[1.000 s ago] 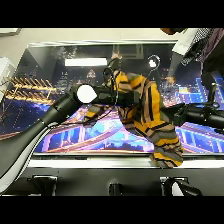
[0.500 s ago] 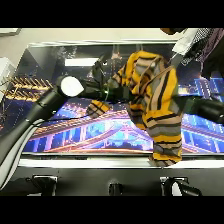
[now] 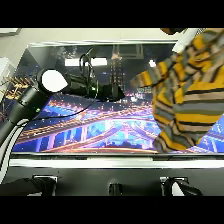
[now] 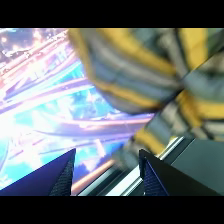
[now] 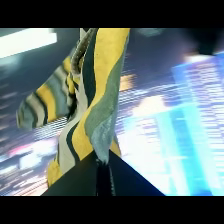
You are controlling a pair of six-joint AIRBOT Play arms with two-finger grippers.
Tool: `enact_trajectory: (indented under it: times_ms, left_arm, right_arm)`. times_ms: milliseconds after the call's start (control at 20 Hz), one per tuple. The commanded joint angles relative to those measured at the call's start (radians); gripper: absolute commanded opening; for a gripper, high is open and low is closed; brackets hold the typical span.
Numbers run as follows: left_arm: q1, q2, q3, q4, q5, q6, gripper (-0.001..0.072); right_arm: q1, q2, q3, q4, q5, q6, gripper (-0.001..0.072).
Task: Fold the clothes and pants, and hang the long-sleeved shirts on hangers.
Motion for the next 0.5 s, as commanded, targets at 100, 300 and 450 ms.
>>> enact_trajectory:
  times_ms: [100,300,450]
  left_arm:
    - [0.003,0.002,0.000,0.011,-0.021,0.001,0.0460]
    - [0.003,0.002,0.000,0.024,-0.021,0.001,0.0460]
    - [0.003,-0.004,0.000,0.023,-0.021,0.001,0.0459]
  right_arm:
    - [0.000,-0.070,0.206,-0.455,0.187,0.193,0.0025]
    - [-0.005,-0.108,0.208,-0.747,0.265,0.335,0.0026]
    - [-0.005,-0.124,0.208,-0.903,0.196,0.422,0.0026]
